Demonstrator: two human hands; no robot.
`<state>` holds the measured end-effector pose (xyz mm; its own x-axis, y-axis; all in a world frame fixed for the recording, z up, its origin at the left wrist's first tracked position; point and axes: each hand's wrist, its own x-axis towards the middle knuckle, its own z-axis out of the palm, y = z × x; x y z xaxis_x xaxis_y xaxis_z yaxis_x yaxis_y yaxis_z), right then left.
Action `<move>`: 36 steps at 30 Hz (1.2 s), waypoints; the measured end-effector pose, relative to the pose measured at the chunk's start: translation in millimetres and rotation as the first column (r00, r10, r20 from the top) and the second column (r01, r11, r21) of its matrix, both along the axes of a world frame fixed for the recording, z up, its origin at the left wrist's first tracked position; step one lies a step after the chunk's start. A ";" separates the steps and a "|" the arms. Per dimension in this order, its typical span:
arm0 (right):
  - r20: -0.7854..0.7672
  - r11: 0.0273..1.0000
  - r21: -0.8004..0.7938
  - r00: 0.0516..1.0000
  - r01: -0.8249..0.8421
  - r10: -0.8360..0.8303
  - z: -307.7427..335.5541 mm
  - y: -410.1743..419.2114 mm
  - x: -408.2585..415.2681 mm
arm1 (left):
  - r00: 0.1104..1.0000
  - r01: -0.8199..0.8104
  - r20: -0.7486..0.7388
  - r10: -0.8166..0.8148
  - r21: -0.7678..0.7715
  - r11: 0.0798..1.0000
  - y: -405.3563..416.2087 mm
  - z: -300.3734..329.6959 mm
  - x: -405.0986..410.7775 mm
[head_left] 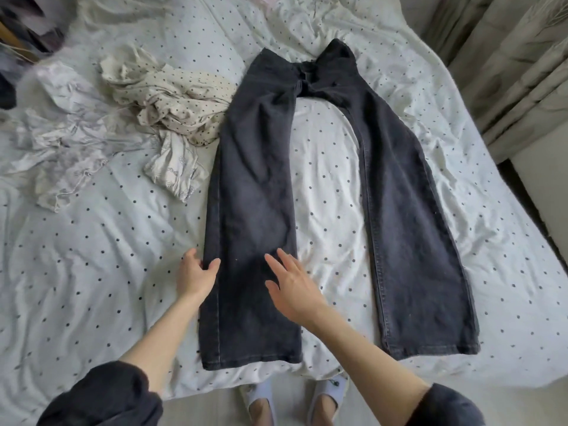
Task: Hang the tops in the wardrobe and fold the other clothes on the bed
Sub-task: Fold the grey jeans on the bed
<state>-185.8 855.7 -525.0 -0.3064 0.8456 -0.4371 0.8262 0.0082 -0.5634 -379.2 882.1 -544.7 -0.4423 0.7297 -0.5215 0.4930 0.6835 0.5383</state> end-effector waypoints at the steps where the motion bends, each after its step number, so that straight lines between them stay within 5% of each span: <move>1: -0.002 0.999 -0.033 1.000 0.019 -0.019 -3.7 -0.1 -8.3 | 0.996 -0.016 0.083 0.018 -0.019 1.000 3.2 1.6 -4.3; 10: -0.224 0.893 -0.335 0.895 0.301 -0.386 4.0 0.0 -9.6 | 0.902 0.093 0.420 -0.102 0.042 0.995 1.1 52.1 -15.0; 13: -0.355 0.783 -0.526 0.751 0.331 -0.556 22.8 -1.7 7.2 | 0.794 0.201 0.575 -0.197 0.056 0.978 13.6 80.2 13.9; 18: -0.479 0.657 -0.684 0.483 0.318 -0.733 56.1 -8.3 78.8 | 0.708 0.352 0.624 -0.332 0.097 0.931 37.1 112.3 104.9; 22: -0.515 0.652 -0.703 0.428 0.285 -0.743 68.3 -16.5 151.9 | 0.654 0.411 0.657 -0.375 0.109 0.905 41.4 119.2 190.5; 29: -0.434 0.688 -0.650 0.586 0.322 -0.684 49.6 -39.2 290.2 | 0.628 0.543 0.630 -0.457 0.066 0.837 32.4 74.6 353.2; 36: -0.066 0.776 -0.439 0.845 0.454 -0.531 1.2 -51.0 327.6 | 0.731 0.570 0.481 -0.484 -0.040 0.821 34.4 28.8 402.3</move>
<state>141.8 804.7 -523.8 0.0009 0.6698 -0.7425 0.5415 -0.6246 -0.5627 23.0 916.5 -515.9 0.2884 0.6545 -0.6989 0.5478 0.4859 0.6811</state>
